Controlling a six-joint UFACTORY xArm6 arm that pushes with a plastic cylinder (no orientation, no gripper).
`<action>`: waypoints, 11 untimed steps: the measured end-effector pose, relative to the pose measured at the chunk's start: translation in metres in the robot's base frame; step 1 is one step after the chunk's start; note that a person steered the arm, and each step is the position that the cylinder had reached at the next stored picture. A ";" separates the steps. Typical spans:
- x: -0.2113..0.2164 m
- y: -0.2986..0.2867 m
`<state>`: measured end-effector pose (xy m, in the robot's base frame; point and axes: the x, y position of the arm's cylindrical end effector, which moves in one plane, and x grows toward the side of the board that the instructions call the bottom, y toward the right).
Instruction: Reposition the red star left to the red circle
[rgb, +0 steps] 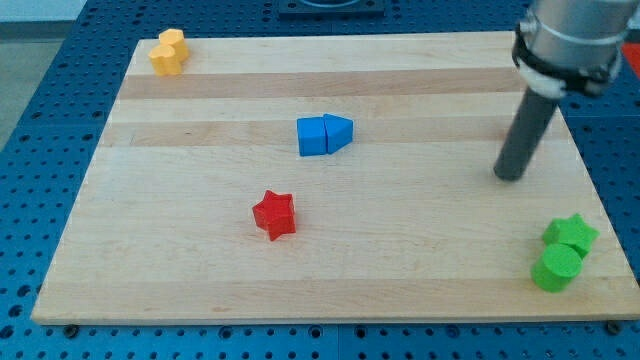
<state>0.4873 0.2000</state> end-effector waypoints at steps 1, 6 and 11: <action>0.071 -0.043; 0.062 -0.309; 0.039 -0.182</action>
<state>0.5267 0.0178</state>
